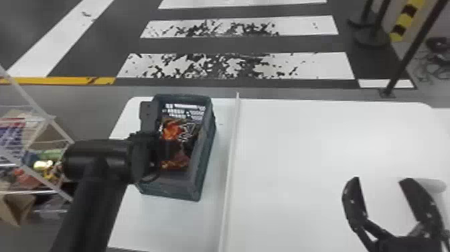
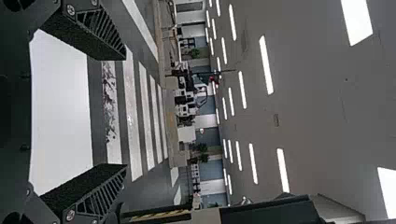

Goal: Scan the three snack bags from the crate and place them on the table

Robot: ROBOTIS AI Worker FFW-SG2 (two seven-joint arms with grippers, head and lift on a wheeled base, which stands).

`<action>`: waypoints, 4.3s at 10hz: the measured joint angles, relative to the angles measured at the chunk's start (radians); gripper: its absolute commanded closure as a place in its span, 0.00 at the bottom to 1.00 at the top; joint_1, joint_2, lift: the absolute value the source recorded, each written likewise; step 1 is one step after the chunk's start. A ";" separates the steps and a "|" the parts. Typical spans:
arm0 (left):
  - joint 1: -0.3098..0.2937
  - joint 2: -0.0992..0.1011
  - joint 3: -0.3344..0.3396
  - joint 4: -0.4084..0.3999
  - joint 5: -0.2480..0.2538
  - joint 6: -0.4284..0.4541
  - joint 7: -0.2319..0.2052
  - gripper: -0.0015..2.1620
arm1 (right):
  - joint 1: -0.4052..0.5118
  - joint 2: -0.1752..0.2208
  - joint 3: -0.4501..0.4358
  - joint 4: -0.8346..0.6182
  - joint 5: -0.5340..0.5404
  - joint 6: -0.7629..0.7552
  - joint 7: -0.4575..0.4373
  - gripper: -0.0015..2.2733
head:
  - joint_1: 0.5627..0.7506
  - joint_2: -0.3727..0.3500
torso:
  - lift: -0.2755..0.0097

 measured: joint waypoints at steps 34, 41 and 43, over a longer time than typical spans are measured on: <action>0.436 -0.039 -0.235 -0.780 0.061 0.116 -0.096 0.97 | 0.030 0.002 -0.091 -0.086 -0.019 -0.091 -0.063 0.05 | 0.70 0.08 | 0.84; 0.268 -0.161 -0.544 -0.187 0.026 -0.392 -0.260 0.97 | 0.068 0.005 -0.092 -0.124 -0.028 -0.148 -0.064 0.05 | 0.70 0.03 | 0.84; 0.214 -0.216 -0.616 -0.022 -0.003 -0.456 -0.267 0.97 | 0.071 0.001 -0.103 -0.124 -0.044 -0.162 -0.064 0.05 | 0.70 0.03 | 0.84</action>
